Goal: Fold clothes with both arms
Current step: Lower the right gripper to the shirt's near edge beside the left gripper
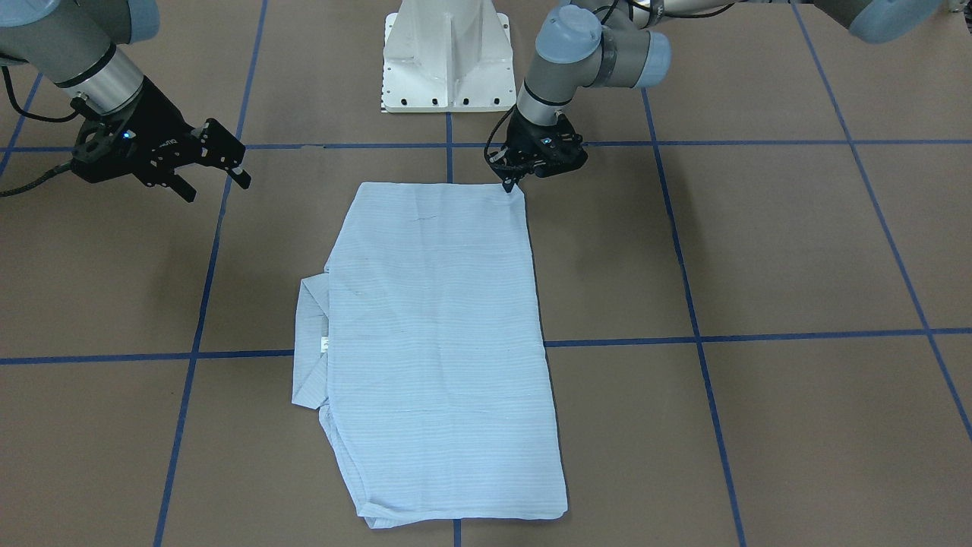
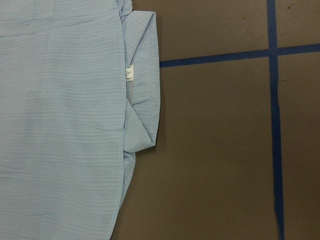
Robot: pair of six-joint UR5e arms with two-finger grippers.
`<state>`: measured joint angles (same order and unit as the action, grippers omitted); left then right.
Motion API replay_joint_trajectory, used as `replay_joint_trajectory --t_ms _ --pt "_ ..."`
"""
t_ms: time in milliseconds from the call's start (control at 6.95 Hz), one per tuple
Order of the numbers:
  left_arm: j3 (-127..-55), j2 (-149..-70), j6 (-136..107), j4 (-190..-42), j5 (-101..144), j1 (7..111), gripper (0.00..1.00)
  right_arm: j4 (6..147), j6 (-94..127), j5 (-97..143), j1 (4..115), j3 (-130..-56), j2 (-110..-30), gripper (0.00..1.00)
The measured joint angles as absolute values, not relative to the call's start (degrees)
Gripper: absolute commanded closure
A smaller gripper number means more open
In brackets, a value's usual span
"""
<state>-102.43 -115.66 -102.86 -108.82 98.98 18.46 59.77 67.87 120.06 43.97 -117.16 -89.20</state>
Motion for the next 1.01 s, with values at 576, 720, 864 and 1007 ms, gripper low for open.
replay_joint_trajectory --t_ms 576,720,864,1007 --pt "-103.24 -115.88 -102.92 -108.81 99.21 18.97 1.0 59.78 77.67 111.09 35.81 -117.77 -88.32 0.0" --pt "-103.43 -116.27 -103.0 -108.81 99.3 18.98 1.0 59.96 82.58 105.76 30.99 -117.84 -87.4 0.0" --pt "-103.49 -116.81 -103.18 -108.83 99.36 19.01 1.0 61.6 86.84 102.33 27.27 -117.84 -85.72 0.0" --pt "-103.5 -117.41 -103.29 -108.87 99.39 19.04 1.0 67.48 90.82 99.96 24.24 -117.83 -81.55 0.0"
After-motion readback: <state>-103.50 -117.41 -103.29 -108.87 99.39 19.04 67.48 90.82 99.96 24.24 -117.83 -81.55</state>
